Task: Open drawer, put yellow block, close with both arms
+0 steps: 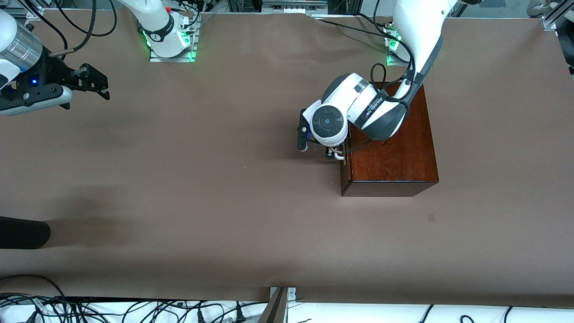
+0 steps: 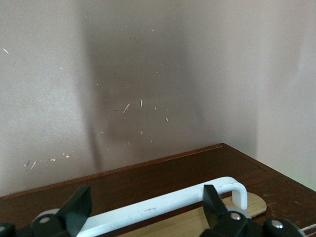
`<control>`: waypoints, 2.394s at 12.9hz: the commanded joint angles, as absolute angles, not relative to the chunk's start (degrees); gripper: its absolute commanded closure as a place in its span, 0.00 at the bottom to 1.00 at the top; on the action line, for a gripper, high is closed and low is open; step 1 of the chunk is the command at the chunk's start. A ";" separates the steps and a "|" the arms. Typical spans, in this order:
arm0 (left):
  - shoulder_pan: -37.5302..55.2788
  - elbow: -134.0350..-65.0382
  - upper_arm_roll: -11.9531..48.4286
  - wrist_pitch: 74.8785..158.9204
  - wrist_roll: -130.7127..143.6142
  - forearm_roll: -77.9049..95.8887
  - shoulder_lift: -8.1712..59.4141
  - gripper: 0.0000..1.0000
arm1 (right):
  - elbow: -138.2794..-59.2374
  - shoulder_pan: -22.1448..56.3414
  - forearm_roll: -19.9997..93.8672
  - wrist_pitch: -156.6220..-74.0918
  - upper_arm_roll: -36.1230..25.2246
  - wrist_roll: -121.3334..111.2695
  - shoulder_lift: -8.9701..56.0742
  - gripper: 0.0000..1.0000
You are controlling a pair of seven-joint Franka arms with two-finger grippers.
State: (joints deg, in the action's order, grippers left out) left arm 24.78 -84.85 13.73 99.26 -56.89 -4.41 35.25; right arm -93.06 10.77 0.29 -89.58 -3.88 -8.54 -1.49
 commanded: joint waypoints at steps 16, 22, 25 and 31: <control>1.34 -79.63 12.40 84.28 -45.98 -3.95 13.91 0.00 | -92.29 10.28 0.35 -88.77 -3.08 -7.38 -1.58 0.00; 1.06 -93.40 5.01 91.74 -16.69 -2.64 -0.24 0.00 | -92.37 10.28 0.44 -88.77 -3.08 -7.29 -1.58 0.00; -0.26 -95.89 5.01 92.90 -1.87 -2.37 -2.98 0.00 | -92.37 10.28 0.44 -88.77 -3.08 -7.29 -1.58 0.00; -0.52 -92.72 5.98 92.20 2.12 -2.82 0.79 0.00 | -92.29 10.28 0.44 -88.86 -3.08 -7.38 -1.58 0.00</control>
